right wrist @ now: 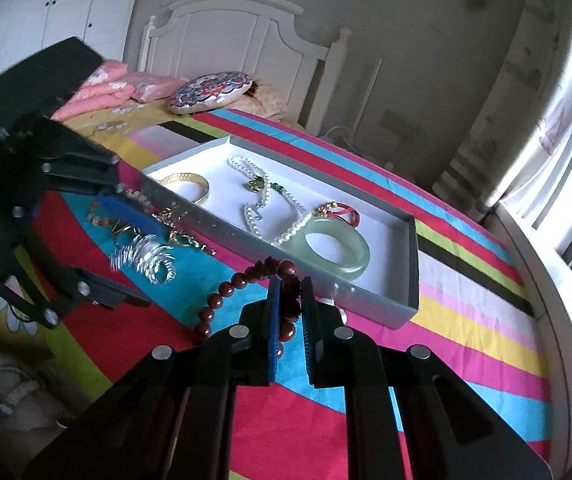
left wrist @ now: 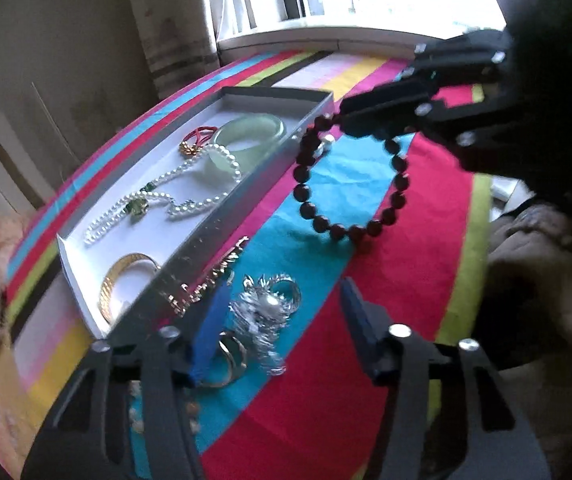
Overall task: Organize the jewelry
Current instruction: 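Carry the bead bracelet toward the tray with the right gripper while the left grasps the silver brooch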
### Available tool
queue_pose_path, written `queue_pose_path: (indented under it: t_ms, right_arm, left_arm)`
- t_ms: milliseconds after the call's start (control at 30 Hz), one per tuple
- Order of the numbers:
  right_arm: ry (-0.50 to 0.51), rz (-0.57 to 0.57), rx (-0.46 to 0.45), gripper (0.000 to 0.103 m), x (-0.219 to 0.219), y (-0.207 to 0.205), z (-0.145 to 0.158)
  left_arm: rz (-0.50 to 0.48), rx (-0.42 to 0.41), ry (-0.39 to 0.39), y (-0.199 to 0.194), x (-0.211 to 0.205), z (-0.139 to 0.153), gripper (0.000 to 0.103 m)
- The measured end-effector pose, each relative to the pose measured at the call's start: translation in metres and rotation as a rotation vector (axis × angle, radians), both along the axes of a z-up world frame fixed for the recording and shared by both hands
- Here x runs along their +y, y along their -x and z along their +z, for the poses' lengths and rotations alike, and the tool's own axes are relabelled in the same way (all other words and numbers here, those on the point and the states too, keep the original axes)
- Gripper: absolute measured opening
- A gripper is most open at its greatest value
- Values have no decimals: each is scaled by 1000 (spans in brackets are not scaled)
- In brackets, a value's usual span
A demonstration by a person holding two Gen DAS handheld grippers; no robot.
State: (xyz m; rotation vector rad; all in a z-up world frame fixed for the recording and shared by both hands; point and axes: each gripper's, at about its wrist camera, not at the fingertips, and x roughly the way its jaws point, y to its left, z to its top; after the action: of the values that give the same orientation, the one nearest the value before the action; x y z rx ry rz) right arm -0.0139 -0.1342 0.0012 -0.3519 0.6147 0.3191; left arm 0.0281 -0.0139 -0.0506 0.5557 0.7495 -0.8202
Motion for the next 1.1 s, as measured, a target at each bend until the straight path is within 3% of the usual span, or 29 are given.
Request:
queue_pose_path:
  t_ms: [67, 167, 233, 300, 433, 533, 600, 733, 867, 1100]
  right_arm:
    - [-8, 0, 5, 12, -1, 0, -1]
    - [-15, 5, 6, 12, -1, 1, -1]
    - [-16, 3, 4, 12, -2, 2, 0]
    - [-17, -2, 4, 12, -3, 2, 0]
    - [-22, -8, 10, 12, -4, 2, -1]
    - [-23, -6, 7, 12, -3, 3, 0]
    - [-26, -6, 3, 12, -3, 4, 1]
    - [-40, -10, -16, 12, -6, 6, 5]
    - [-59, -19, -36, 12, -10, 7, 11]
    - [-69, -34, -56, 12, -13, 6, 18]
  left_arm:
    - [-12, 45, 39, 1, 4, 3, 36]
    - [14, 27, 18, 2, 4, 0, 37]
    - [19, 29, 7, 1, -1, -2, 46]
    - [14, 30, 15, 2, -4, -2, 67]
    - [97, -20, -44, 5, -17, -11, 71]
    - [167, 10, -3, 7, -18, -11, 55]
    - [182, 34, 39, 12, -17, -12, 31]
    - [219, 35, 87, 15, -13, -15, 31]
    - [224, 26, 84, 16, -12, -14, 31]
    - [233, -20, 120, 21, -9, 7, 31]
